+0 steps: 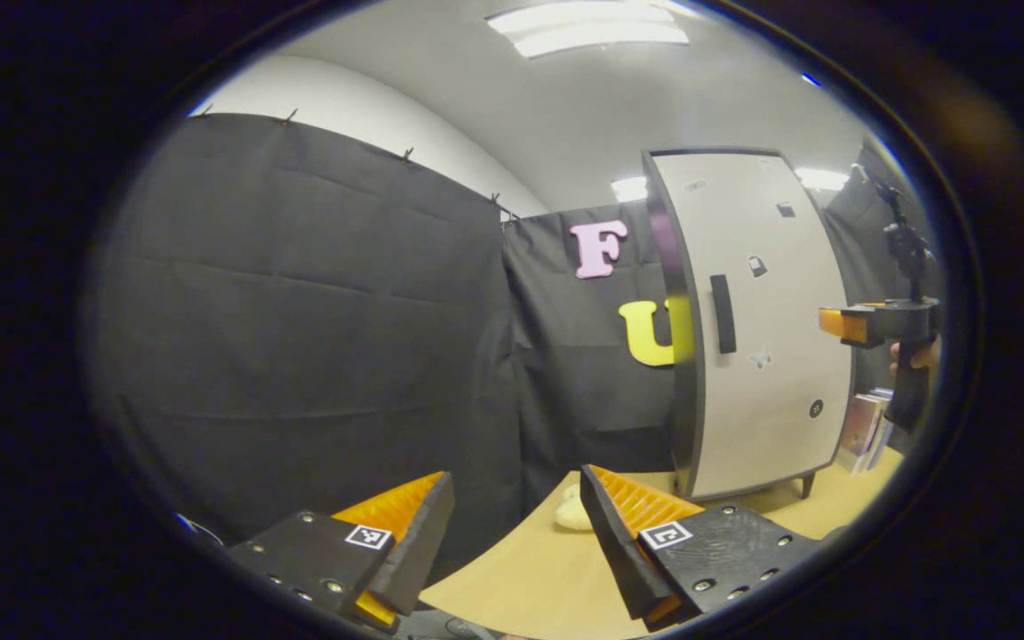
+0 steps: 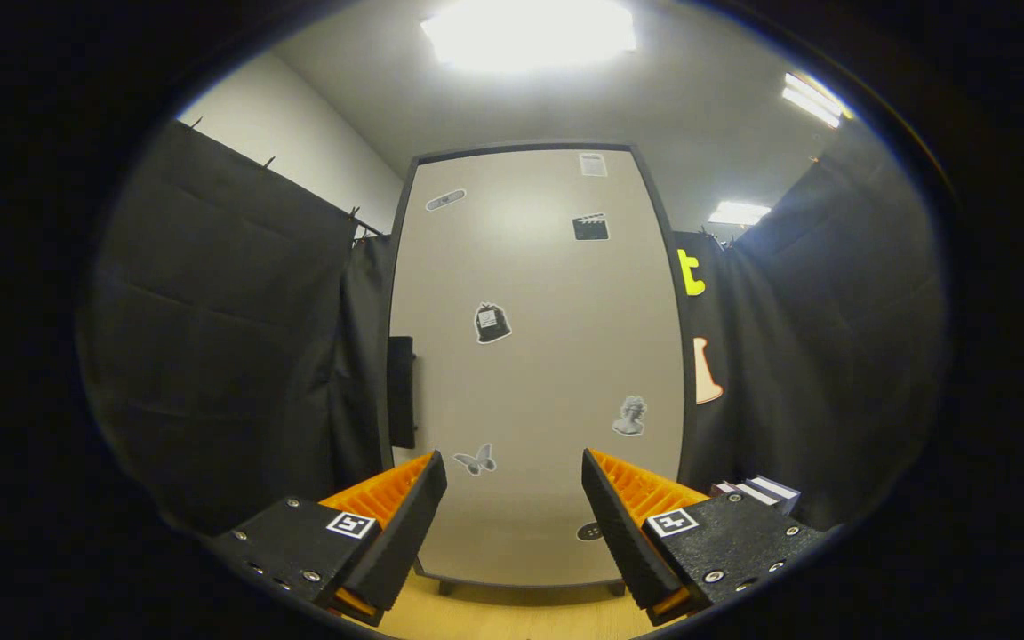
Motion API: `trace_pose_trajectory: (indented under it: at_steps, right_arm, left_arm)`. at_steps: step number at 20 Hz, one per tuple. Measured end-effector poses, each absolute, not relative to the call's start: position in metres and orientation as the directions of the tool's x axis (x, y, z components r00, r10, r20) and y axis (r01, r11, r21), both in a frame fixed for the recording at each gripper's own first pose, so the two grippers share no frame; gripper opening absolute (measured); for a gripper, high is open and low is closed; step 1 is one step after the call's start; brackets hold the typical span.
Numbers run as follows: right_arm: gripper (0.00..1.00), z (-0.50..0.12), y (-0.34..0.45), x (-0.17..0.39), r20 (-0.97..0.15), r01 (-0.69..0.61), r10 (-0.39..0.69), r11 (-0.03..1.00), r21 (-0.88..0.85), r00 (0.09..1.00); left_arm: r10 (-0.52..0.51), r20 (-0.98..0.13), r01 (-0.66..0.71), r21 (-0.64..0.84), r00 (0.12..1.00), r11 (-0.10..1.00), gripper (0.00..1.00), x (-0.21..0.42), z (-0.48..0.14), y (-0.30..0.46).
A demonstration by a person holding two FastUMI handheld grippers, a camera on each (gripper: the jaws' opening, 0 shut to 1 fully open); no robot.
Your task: Open the cabinet door with the right hand, grasp the bottle in the cabinet with the left hand and place it on the coaster, then close the cabinet door with the right hand.
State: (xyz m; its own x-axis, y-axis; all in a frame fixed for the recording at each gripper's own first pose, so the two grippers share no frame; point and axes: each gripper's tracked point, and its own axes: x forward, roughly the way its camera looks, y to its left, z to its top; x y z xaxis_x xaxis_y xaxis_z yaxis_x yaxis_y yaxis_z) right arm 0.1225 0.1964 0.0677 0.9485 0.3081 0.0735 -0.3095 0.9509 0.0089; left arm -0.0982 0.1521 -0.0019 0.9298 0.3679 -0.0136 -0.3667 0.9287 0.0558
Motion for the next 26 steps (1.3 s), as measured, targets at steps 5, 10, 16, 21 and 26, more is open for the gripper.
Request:
trace_pose_trajectory:
  at_steps: [5,10,16,21,26]
  right_arm:
    - [0.95,0.076,0.240,0.142,0.056,-0.366,0.365,0.930,0.009,0.929]
    - [0.95,0.096,0.274,0.171,0.086,-0.364,0.362,0.931,0.010,0.928]
    - [0.92,0.100,0.318,0.199,0.045,-0.397,0.394,0.915,0.075,0.918]
    - [0.71,0.096,0.343,0.223,-0.023,-0.412,0.415,0.908,0.076,0.910]
    - [0.47,0.079,0.347,0.237,-0.110,-0.374,0.376,0.926,0.042,0.920]
  left_arm:
    - [0.431,0.002,-0.430,0.065,0.903,0.901,0.89,-0.115,0.002,0.176]
    - [0.471,0.000,-0.470,0.067,0.882,0.880,0.89,-0.124,-0.005,0.196]
    - [0.500,-0.013,-0.498,0.064,0.866,0.865,0.86,-0.129,-0.012,0.219]
    - [0.514,-0.014,-0.512,0.064,0.858,0.856,0.86,-0.137,-0.016,0.233]
    - [0.516,-0.019,-0.515,0.062,0.856,0.855,0.89,-0.135,-0.019,0.245]
